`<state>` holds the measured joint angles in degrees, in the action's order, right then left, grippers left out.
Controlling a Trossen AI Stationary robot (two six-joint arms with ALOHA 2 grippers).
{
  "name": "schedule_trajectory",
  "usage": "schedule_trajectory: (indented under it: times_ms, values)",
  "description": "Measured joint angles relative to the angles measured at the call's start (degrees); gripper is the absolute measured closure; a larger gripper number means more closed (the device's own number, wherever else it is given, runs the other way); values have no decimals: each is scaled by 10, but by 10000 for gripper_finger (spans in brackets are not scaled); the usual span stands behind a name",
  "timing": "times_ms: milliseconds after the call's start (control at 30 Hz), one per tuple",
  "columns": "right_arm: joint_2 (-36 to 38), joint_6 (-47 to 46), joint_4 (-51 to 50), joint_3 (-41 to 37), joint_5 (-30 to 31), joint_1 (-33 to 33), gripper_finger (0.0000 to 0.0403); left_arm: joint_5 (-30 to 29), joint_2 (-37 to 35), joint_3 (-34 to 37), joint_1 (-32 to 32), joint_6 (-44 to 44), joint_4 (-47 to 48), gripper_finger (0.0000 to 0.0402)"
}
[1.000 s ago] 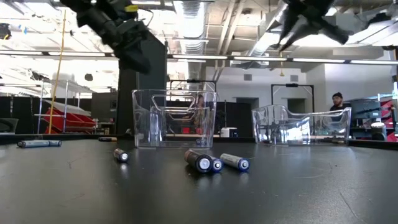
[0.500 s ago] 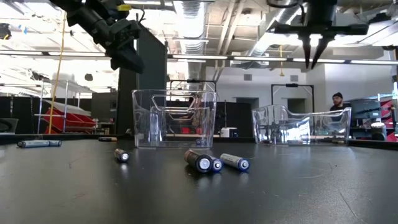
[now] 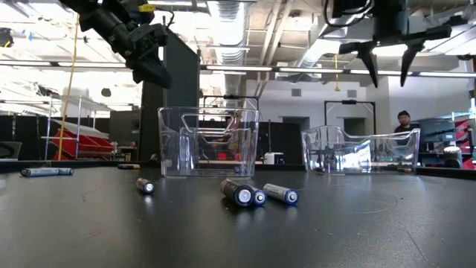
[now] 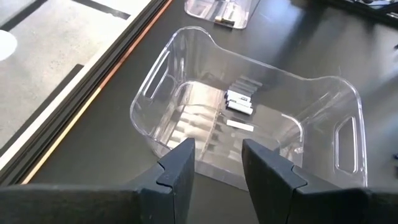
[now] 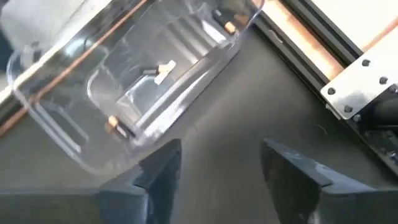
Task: Sort batteries
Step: Move the top transparent bin to the top center of the table
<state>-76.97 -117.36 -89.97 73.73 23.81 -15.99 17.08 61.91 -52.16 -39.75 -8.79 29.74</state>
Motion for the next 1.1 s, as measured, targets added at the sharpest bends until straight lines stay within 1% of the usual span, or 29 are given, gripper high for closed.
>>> schedule_trajectory:
  times_ms: [67,233,367,433,567,700,867,967,1100]
  values:
    - [-8,-3,7,0,0,-19,150,0,0,0,0,0,0,274]
    - [-43,3,16,0,-2,-66,148,0,0,0,0,0,3,274]
    - [-73,-7,27,-1,-21,-96,148,0,0,0,0,0,4,274]
    - [-80,-5,52,-11,-45,-113,148,0,0,0,0,-2,8,274]
    - [-61,17,155,-72,-88,-143,148,0,0,0,0,-19,31,274]
    - [-23,-20,227,-141,-93,-153,148,0,0,0,0,-20,46,274]
    - [6,-38,305,-208,-105,-167,148,0,0,0,0,-26,52,274]
    - [9,-3,365,-233,-104,-190,148,-1,0,0,0,-26,52,274]
    - [6,17,405,-254,-104,-217,148,-3,0,0,0,-26,51,274]
